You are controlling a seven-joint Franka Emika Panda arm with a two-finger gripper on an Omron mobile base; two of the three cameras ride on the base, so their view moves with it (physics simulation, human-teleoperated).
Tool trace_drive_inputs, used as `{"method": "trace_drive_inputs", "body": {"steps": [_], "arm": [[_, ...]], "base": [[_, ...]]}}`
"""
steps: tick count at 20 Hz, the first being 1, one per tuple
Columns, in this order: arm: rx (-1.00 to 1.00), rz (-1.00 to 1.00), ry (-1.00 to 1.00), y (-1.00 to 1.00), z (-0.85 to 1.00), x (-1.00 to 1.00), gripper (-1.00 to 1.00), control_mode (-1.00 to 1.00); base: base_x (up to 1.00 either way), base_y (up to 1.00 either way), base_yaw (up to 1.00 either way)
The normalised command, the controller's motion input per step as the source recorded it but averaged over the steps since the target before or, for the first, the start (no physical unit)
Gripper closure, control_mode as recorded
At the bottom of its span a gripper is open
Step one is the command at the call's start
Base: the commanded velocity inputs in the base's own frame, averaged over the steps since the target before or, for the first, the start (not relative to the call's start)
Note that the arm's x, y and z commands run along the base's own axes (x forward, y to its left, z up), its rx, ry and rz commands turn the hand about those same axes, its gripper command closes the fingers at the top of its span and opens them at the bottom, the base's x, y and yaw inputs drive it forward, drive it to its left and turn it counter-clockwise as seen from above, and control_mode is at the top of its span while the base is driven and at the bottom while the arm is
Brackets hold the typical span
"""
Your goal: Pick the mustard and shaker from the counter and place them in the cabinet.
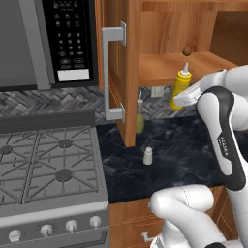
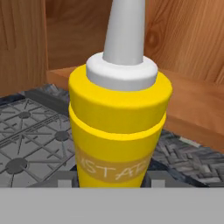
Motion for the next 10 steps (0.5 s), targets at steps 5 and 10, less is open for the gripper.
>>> {"method": "trace_drive_inputs", "body": {"steps": [5,10], "arm": [[0.0,0.0,0.0,0.02,0.38,0.18,1.0,-1.0],[0.05,0.0,-0.02,0.0,0.26,0.31,1.0,-1.0]], "base": [[0.0,0.0,0.0],[0.0,0.0,0.0]]}}
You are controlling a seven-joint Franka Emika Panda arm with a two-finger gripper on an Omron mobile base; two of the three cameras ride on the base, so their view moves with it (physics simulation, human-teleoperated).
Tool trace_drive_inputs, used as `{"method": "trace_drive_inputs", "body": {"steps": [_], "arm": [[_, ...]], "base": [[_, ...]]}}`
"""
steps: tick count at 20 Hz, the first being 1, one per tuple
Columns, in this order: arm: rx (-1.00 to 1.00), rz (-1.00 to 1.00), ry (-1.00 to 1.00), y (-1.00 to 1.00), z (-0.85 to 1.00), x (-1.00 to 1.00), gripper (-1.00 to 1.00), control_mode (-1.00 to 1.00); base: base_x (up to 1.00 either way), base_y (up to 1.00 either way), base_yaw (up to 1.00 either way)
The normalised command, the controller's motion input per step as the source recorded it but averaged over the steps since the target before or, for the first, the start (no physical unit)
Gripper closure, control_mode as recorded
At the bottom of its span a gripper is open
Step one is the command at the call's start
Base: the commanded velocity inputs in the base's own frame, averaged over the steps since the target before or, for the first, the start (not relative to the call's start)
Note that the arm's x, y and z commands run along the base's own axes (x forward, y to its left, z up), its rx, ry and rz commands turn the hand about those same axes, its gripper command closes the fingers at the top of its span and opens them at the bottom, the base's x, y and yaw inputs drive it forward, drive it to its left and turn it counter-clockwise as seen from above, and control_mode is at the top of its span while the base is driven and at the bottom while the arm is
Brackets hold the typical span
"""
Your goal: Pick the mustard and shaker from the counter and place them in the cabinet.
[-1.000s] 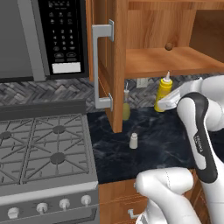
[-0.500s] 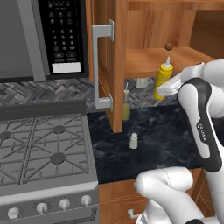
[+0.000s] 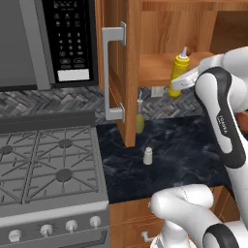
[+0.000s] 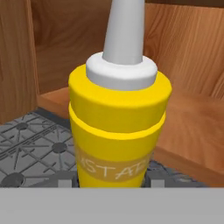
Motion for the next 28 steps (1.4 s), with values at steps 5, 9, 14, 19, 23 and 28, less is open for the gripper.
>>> {"method": "trace_drive_inputs", "body": {"steps": [5,9,14,19,23,28], "arm": [[0.03,0.0,-0.01,0.0,0.2,0.36,1.0,-1.0],[0.02,0.0,0.0,0.0,0.07,0.43,1.0,-1.0],[0.01,0.0,0.0,0.0,0.0,0.44,1.0,-1.0],[0.01,0.0,0.0,0.0,0.0,0.42,1.0,-1.0],[0.01,0.0,0.0,0.0,0.0,0.39,1.0,-1.0],[0.0,0.0,0.0,0.01,0.0,0.33,1.0,-1.0]], "base": [[0.0,0.0,0.0],[0.0,0.0,0.0],[0.0,0.0,0.0],[0.0,0.0,0.0],[0.0,0.0,0.0],[0.0,0.0,0.0]]}}
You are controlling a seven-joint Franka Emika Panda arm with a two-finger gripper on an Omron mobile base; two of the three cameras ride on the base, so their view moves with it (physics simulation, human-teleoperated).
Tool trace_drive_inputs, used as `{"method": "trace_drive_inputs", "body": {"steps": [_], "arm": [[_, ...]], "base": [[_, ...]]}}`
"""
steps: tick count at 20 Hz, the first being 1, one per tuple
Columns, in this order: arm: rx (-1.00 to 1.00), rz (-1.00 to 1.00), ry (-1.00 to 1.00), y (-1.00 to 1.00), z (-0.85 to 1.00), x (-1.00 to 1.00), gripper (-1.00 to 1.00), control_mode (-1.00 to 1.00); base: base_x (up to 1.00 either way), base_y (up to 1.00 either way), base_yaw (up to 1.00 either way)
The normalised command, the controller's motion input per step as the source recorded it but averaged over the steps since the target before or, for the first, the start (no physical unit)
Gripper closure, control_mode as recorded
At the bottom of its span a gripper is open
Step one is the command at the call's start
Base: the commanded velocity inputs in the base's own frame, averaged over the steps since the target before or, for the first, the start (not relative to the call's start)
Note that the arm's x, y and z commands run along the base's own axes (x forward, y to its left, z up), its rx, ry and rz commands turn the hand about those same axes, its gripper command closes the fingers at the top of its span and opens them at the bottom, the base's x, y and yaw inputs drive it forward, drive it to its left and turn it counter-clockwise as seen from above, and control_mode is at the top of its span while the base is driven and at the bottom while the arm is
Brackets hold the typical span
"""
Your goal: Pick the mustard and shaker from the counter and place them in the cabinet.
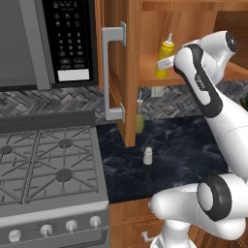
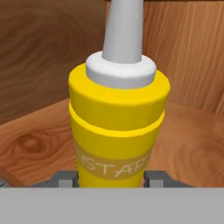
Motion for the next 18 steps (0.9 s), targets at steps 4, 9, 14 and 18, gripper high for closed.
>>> {"method": "trace_drive_inputs", "body": {"steps": [4,9,14,18], "arm": [[0.0,0.0,0.0,0.01,0.0,0.35,1.0,-1.0],[0.0,0.0,0.0,0.06,0.0,0.24,1.0,-1.0],[0.0,0.0,0.0,0.2,0.0,0.03,-1.0,-1.0],[0.0,0.0,-0.03,0.03,0.0,-0.2,-1.0,-1.0]], "base": [[0.0,0.0,0.0],[0.0,0.0,0.0],[0.0,0.0,0.0],[0.0,0.0,0.0]]}}
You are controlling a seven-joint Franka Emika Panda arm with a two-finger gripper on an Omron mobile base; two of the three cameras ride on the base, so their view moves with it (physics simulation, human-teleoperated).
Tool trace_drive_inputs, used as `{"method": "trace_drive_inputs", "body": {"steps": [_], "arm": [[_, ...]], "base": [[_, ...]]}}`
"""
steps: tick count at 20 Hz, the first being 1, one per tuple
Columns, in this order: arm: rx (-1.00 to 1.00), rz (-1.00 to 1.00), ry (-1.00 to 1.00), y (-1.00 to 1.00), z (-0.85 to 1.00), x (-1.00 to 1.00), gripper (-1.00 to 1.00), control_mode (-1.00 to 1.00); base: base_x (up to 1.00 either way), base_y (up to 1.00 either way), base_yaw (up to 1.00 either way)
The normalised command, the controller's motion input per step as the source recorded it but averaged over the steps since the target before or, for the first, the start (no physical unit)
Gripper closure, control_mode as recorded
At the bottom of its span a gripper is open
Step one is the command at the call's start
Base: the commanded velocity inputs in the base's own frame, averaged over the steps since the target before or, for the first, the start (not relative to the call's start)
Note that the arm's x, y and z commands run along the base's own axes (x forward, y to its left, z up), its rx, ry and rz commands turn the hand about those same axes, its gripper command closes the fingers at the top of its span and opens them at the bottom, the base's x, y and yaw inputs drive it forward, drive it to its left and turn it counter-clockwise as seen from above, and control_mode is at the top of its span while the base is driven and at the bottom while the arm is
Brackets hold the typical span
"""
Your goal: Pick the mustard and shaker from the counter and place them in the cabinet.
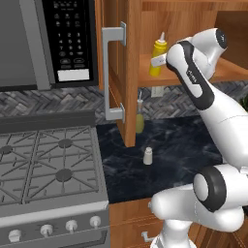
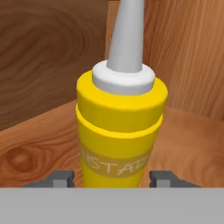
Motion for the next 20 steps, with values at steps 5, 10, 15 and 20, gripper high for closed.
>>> {"method": "trace_drive_inputs", "body": {"steps": [5,10,15,20], "arm": [[0.0,0.01,-0.02,0.0,0.0,-0.12,-1.0,-1.0],[0.0,0.03,-0.03,0.0,0.0,-0.08,-1.0,-1.0],[0.0,0.06,-0.1,0.0,0.0,-0.54,-1.0,-1.0],[0.0,0.08,-0.13,0.0,0.0,-0.81,-1.0,-1.0]], "base": [[0.0,0.0,0.0],[0.0,0.0,0.0],[0.0,0.0,0.0],[0.0,0.0,0.0]]}}
